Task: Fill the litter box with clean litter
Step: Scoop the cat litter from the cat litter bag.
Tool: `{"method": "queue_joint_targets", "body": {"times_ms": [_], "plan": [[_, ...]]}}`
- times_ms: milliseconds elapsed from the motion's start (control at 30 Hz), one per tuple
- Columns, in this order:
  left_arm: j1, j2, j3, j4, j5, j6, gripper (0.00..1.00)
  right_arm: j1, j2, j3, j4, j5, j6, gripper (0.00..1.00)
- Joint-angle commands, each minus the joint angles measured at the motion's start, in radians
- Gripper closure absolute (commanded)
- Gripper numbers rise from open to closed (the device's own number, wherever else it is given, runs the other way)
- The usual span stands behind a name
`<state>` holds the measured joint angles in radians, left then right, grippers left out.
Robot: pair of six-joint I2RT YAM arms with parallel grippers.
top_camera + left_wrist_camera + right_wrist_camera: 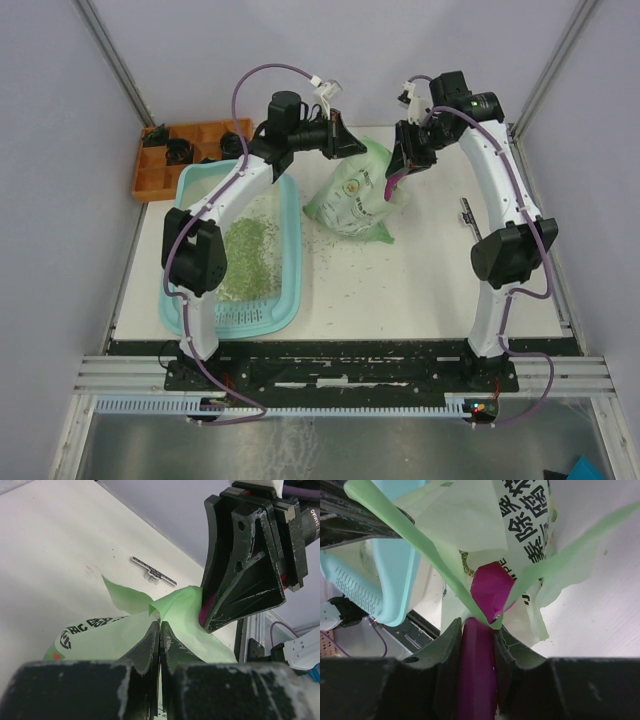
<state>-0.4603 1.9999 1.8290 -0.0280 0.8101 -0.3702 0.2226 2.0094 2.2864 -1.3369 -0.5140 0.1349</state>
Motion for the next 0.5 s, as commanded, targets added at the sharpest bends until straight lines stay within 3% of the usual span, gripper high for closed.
{"method": "queue_joint_targets", "body": {"times_ms": [0, 200, 467], "plan": [[-0.02, -0.088, 0.068, 0.159, 0.044, -0.059, 0.97, -0.031, -0.083, -0.071, 0.059, -0.146, 0.023, 0.98], [-0.021, -0.059, 0.104, 0.165, 0.06, -0.08, 0.97, -0.036, -0.119, -0.261, 0.174, -0.059, 0.007, 0.98], [-0.021, -0.05, 0.133, 0.157, 0.063, -0.08, 0.97, -0.027, -0.082, -0.293, 0.223, 0.073, -0.073, 0.98]]}}
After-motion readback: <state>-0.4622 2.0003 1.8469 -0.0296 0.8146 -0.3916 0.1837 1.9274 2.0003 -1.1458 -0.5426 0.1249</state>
